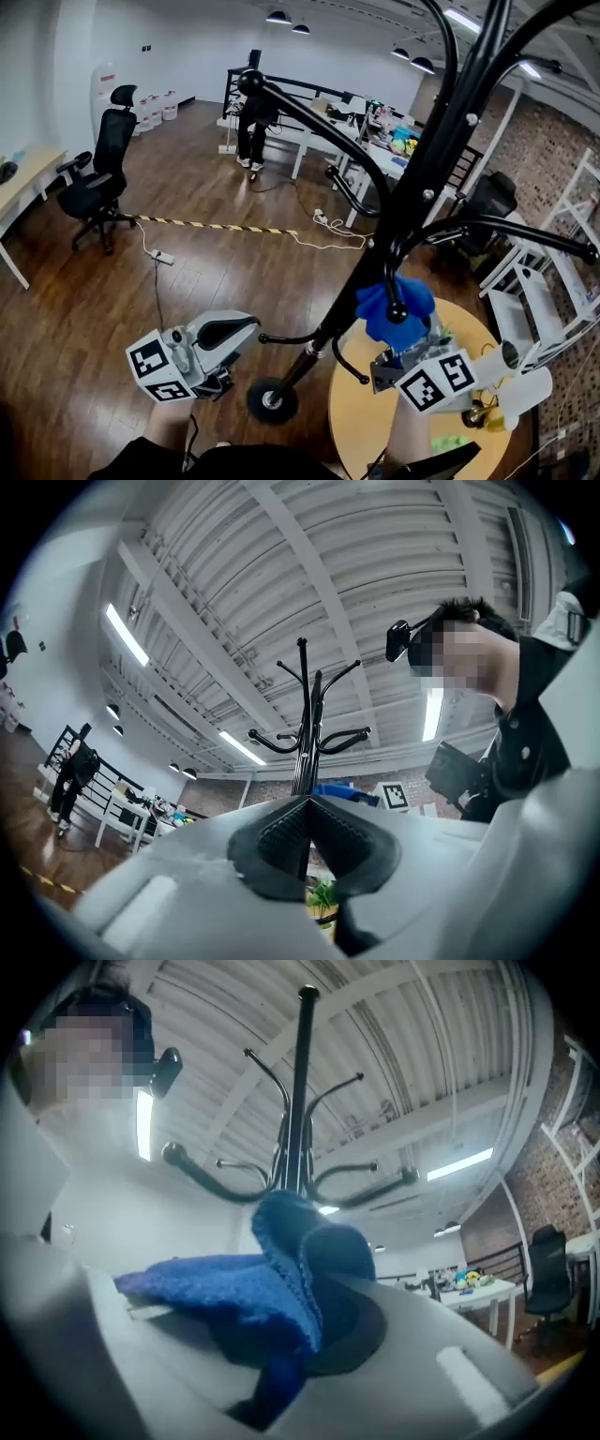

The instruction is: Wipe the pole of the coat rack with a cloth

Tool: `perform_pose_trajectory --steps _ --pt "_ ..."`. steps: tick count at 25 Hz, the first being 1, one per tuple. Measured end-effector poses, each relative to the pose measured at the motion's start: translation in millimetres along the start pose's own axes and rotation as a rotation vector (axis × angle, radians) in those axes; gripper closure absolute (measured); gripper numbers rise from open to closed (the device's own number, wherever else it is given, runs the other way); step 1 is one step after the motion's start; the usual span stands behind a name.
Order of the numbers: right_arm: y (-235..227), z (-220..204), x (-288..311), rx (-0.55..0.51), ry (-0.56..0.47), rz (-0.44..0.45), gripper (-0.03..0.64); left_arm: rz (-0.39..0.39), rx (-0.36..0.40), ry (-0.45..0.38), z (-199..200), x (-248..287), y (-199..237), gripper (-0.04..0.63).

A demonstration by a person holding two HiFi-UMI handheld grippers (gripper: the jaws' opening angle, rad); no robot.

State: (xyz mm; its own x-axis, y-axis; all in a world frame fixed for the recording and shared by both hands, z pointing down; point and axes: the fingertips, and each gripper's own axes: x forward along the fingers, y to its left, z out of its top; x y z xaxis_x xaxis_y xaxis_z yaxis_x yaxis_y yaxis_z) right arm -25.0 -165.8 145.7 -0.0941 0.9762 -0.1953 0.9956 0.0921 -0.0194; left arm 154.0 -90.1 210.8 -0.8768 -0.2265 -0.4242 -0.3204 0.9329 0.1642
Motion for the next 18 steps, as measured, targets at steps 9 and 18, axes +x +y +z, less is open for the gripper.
perform_pose_trajectory --steps 9,18 --pt "5.6 -185.8 -35.6 -0.097 0.674 0.066 0.594 -0.069 -0.040 0.028 -13.1 29.2 -4.1 0.592" --pt "-11.1 -201.2 -97.7 0.030 0.828 0.073 0.594 -0.129 -0.070 0.043 -30.5 55.8 -7.0 0.592"
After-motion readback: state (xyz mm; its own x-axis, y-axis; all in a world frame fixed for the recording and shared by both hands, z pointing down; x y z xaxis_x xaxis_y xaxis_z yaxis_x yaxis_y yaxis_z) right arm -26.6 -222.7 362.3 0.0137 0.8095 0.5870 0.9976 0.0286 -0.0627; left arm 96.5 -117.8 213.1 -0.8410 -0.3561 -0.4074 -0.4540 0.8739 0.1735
